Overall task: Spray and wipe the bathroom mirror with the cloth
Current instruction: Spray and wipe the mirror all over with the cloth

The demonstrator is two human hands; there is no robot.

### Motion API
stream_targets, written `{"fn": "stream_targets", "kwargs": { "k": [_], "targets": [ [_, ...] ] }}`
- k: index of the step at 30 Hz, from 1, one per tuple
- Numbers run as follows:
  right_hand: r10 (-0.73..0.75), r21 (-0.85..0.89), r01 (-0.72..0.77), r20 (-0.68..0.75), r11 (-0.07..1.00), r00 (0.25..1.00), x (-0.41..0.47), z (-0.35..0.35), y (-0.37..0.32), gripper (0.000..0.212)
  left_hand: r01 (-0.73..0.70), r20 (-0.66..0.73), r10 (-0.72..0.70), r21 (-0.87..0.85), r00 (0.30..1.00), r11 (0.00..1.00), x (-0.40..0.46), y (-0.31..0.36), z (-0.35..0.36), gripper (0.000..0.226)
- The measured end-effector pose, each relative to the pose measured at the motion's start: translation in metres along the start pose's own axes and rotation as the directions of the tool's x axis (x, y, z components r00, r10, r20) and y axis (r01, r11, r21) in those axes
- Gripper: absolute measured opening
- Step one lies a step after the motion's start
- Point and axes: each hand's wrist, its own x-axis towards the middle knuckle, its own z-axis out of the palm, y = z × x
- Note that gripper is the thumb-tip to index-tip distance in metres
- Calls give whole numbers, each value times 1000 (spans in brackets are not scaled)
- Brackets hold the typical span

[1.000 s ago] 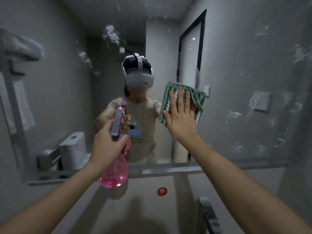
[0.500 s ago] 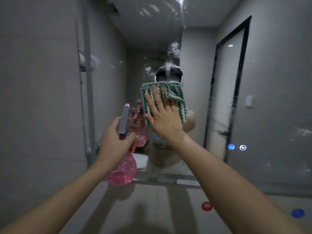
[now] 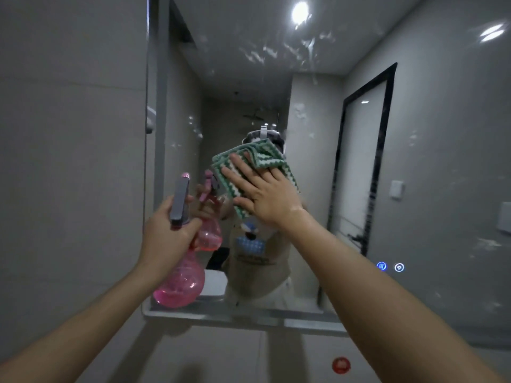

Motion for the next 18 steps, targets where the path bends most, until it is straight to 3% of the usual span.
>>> {"fn": "stream_targets", "kwargs": {
  "k": [9, 18],
  "targets": [
    [304, 64, -301, -53, 951, 951, -60, -5, 95, 60, 1, 114, 0, -9, 993, 1000, -19, 14, 73, 35],
    [383, 44, -380, -87, 924, 920, -110, 6, 144, 61, 1, 192, -3, 6, 981, 1000, -40, 31, 146, 30]
  ]
}}
